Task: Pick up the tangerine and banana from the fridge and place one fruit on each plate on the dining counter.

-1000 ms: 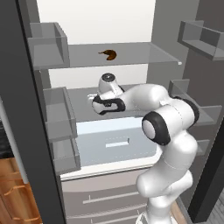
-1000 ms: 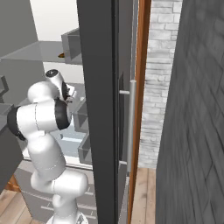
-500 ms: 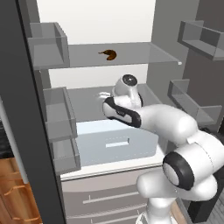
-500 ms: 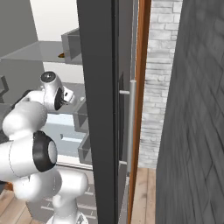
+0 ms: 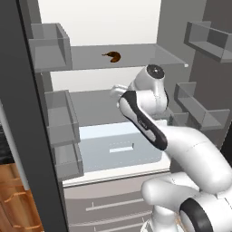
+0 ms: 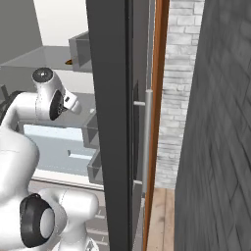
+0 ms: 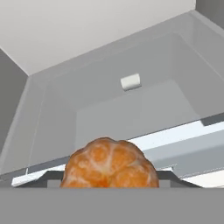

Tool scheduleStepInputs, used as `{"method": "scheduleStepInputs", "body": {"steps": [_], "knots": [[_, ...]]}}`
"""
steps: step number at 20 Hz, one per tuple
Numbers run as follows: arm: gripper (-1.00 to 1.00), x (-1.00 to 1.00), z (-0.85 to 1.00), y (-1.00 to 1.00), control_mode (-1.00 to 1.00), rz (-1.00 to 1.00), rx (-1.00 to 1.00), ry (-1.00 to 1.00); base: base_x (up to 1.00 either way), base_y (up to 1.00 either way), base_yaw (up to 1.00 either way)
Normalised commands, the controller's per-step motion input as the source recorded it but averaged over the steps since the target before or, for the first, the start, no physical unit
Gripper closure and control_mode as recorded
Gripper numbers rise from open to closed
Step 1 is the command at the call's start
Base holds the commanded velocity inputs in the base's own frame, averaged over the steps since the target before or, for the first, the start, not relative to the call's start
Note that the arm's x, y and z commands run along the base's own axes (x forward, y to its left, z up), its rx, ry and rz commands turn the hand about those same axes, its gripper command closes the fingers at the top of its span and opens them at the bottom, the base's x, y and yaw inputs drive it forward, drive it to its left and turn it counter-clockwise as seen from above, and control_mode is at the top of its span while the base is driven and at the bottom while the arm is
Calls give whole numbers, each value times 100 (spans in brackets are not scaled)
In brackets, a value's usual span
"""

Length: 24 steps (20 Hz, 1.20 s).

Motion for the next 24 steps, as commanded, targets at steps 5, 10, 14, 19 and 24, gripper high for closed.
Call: {"method": "scheduleStepInputs", "body": {"steps": [5, 10, 14, 19, 24], "knots": [[100, -100, 48, -34, -100, 0, 0, 0, 0, 0, 0], [100, -100, 23, -31, -100, 0, 0, 0, 0, 0, 0], [100, -96, 5, -24, -100, 2, 0, 0, 0, 0, 0], [100, -96, 0, -19, -100, 3, 0, -4, 0, 0, 0], [100, -91, 2, -4, -100, 1, 0, 0, 0, 0, 0]]}}
